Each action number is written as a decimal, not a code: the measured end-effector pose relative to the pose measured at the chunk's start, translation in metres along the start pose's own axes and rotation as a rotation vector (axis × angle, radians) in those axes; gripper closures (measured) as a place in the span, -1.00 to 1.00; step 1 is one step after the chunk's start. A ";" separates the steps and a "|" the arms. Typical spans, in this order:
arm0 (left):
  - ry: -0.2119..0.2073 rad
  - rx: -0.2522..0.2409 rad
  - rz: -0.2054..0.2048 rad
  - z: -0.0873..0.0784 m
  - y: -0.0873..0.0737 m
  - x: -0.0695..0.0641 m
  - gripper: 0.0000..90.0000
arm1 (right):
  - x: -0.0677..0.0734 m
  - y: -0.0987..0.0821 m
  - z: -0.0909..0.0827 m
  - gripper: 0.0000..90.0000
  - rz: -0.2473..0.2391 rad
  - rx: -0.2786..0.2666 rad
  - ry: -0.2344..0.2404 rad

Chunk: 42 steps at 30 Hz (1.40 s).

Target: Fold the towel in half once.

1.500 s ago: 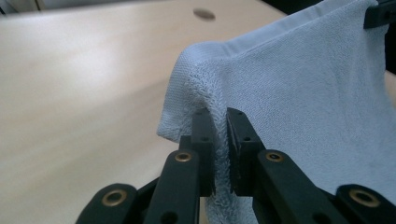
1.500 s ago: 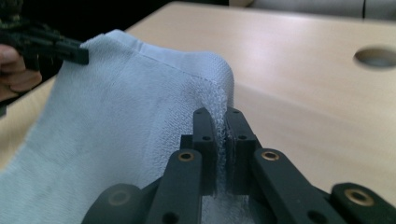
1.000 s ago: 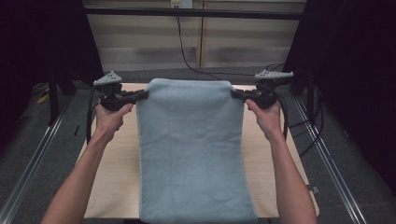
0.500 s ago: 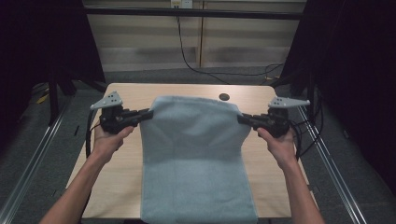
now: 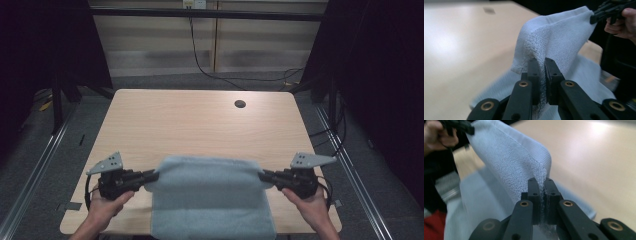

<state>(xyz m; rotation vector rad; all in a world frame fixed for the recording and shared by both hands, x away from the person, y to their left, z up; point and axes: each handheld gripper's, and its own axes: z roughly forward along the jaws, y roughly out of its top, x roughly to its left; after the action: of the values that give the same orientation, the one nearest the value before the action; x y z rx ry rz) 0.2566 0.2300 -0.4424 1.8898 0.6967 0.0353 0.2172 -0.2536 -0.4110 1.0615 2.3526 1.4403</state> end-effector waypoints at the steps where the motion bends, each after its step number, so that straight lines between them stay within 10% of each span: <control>1: 0.002 0.028 0.012 0.003 -0.008 -0.003 0.88 | 0.002 -0.009 0.003 0.91 0.016 0.025 0.010; 7: -0.024 0.200 -0.011 0.019 -0.044 -0.010 0.88 | 0.008 -0.054 0.020 0.91 0.091 0.140 0.041; 12: 0.024 0.290 0.053 0.033 -0.048 -0.011 0.86 | 0.012 -0.070 0.038 0.90 0.083 0.247 0.012; 19: 0.091 0.250 0.025 0.049 -0.038 0.016 0.87 | -0.002 -0.067 0.051 0.92 0.133 0.228 -0.023; 25: 0.113 0.204 -0.090 0.066 -0.021 0.062 0.88 | -0.018 -0.046 0.077 0.92 0.084 0.238 -0.100; 29: 0.199 0.208 -0.049 0.077 -0.006 0.082 0.88 | -0.041 -0.029 0.098 0.92 0.108 0.238 -0.114; 42: 0.295 0.188 -0.110 0.094 0.022 0.143 0.88 | -0.097 0.015 0.155 0.92 0.146 0.217 -0.157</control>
<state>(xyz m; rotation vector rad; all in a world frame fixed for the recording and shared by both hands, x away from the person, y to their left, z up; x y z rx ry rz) 0.4163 0.2142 -0.5048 2.0443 1.0345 0.1865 0.3720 -0.2042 -0.4973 1.3736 2.4000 1.1153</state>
